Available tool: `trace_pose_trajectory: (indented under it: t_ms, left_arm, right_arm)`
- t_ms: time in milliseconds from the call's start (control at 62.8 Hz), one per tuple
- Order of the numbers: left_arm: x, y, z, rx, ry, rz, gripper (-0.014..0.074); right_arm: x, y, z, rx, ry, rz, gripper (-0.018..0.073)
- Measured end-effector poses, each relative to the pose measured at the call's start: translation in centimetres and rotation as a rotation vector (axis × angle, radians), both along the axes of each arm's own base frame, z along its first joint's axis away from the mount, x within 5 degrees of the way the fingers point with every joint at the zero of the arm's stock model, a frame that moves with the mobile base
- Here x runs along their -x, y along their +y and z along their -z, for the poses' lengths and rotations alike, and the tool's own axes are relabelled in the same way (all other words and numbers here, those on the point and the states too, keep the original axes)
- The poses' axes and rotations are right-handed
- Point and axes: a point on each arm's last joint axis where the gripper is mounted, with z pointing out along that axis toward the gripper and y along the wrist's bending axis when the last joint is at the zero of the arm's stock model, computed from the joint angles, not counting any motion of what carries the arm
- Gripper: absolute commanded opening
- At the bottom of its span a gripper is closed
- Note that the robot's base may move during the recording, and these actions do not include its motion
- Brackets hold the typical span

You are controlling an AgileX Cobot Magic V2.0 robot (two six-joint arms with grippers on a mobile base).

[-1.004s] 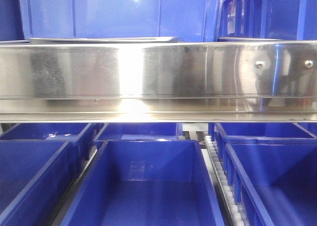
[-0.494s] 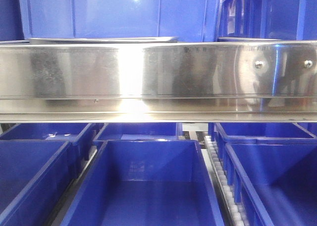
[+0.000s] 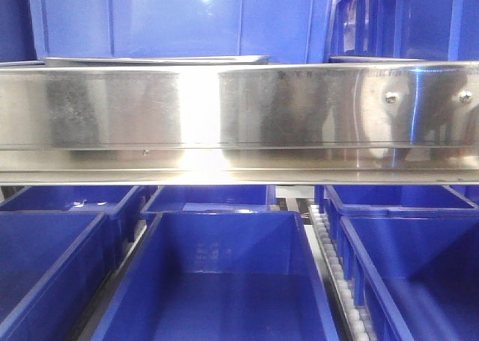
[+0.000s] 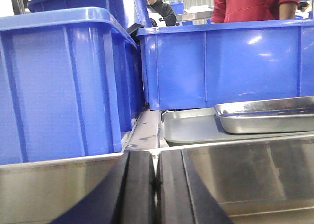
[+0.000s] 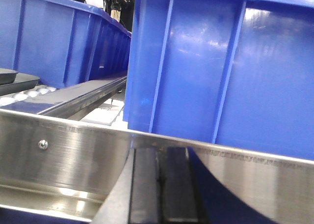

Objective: Stack silver trays without gaps

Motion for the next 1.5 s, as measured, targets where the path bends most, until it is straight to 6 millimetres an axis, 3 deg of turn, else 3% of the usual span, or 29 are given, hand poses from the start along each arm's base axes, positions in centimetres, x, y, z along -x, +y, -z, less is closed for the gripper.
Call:
trace_pose_trajectory:
  t_ms: [319,605,1497]
  left_arm:
    - [0.0,0.0,0.0,0.0,0.0,0.0,-0.0006]
    - [0.0,0.0,0.0,0.0,0.0,0.0,-0.0006]
    - [0.0,0.0,0.0,0.0,0.0,0.0,-0.0006]
  right_arm:
    - [0.01,0.03,-0.21,-0.002,-0.024,-0.004,-0.0073]
    - [0.04,0.04,-0.33,-0.14,-0.045,-0.015,-0.0073]
    - [0.04,0.03,-0.33,-0.149,-0.045,-0.015,-0.0073]
